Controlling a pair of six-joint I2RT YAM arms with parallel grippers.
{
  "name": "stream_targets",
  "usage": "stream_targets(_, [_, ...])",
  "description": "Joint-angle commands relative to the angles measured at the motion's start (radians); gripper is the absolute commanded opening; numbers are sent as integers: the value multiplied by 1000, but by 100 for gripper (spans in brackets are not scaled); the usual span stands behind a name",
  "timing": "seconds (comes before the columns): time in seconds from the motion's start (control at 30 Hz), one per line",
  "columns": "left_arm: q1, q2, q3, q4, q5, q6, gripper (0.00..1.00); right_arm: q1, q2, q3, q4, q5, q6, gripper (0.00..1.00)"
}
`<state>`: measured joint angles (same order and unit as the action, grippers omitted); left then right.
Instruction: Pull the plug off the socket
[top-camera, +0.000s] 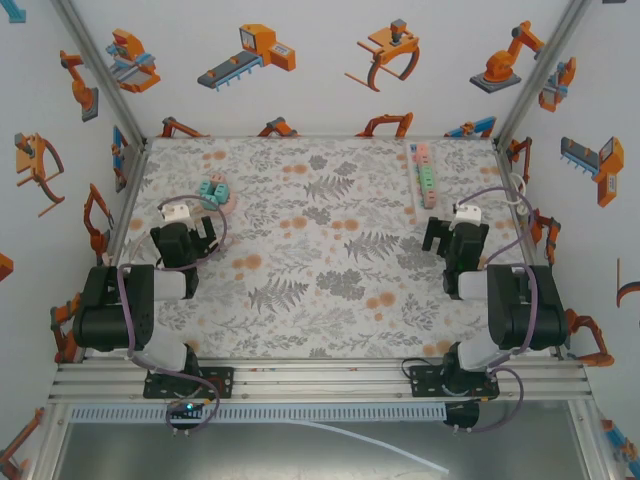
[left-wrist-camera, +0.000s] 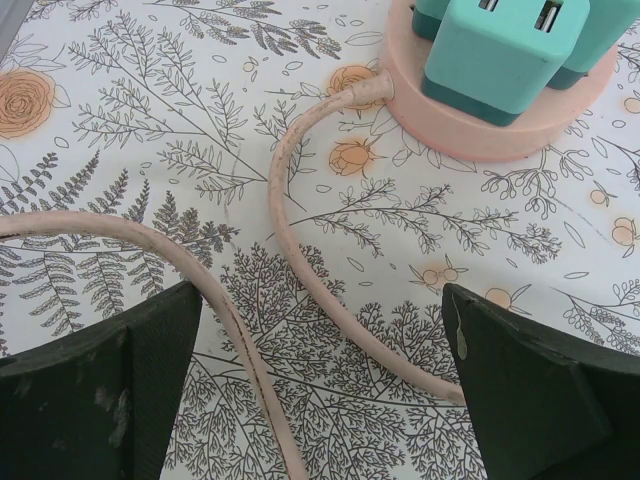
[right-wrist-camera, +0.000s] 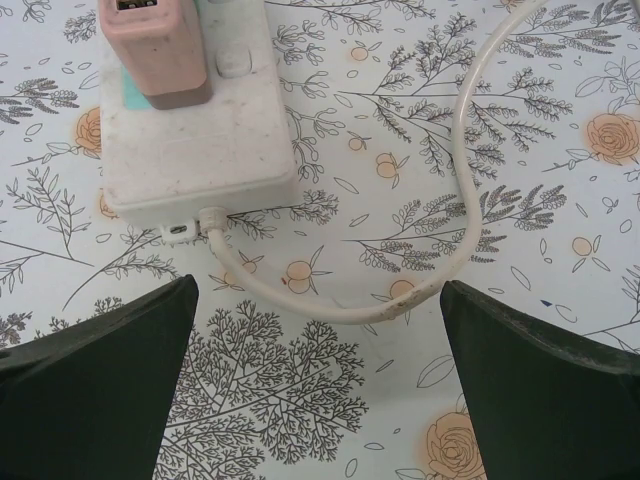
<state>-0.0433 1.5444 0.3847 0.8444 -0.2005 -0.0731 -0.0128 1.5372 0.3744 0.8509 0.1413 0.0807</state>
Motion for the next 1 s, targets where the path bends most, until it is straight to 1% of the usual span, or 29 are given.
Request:
stream_targets(0.0, [3, -3, 10, 15, 15, 13, 97, -8, 5, 4, 34, -11, -2, 99])
stream_targets(0.73, [5, -4, 13, 10, 15, 10, 97, -7, 2, 3, 35, -12, -2, 99])
stream_targets(0.8, [5, -3, 13, 11, 16, 10, 97, -7, -31, -1, 20, -26, -6, 99])
stream_targets(0.87, [3, -4, 10, 14, 25, 17, 97, -7, -112, -6, -40, -21, -9, 99])
stream_targets(0.93, [2, -17, 13, 6, 107, 50, 97, -7, -210, 7, -149, 13, 6, 99])
stream_targets(0.97, [-7, -39, 21, -31, 132, 71, 97, -7, -268, 25, -224, 33, 31, 99])
